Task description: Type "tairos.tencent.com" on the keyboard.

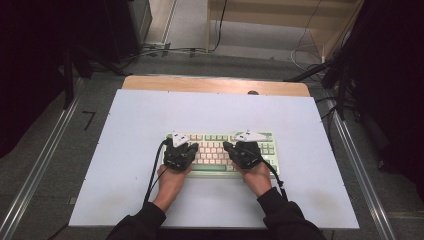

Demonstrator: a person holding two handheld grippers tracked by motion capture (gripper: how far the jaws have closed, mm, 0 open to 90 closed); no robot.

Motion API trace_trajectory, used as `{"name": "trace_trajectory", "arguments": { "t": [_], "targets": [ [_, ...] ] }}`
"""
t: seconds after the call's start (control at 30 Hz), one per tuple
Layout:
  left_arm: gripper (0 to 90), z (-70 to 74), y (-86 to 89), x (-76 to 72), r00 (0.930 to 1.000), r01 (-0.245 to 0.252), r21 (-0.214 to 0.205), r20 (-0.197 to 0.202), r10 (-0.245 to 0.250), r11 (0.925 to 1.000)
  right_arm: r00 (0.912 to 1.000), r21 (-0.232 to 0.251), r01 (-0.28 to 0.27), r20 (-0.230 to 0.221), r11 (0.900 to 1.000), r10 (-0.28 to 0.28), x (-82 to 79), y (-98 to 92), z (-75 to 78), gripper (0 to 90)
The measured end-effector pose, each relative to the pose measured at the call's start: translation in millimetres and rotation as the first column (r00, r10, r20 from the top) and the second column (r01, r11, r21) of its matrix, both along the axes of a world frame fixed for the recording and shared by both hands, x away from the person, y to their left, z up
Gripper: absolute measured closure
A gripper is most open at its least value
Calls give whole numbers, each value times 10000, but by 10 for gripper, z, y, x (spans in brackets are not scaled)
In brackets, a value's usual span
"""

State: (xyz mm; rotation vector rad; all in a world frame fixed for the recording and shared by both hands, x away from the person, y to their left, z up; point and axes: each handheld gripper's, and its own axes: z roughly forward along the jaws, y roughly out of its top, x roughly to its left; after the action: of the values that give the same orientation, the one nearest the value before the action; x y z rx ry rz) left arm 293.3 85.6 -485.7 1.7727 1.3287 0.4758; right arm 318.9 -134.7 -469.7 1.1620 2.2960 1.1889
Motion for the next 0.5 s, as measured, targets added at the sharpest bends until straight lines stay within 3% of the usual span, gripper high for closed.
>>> {"name": "trace_trajectory", "arguments": {
  "t": [0.5],
  "targets": [
    [900, 46, 96, -54, 9999, -102, -215, 126, 104, 9997, 9999, -141, 83, -90, 9999, -84, 14, 3, -49, 874]
  ]
}}
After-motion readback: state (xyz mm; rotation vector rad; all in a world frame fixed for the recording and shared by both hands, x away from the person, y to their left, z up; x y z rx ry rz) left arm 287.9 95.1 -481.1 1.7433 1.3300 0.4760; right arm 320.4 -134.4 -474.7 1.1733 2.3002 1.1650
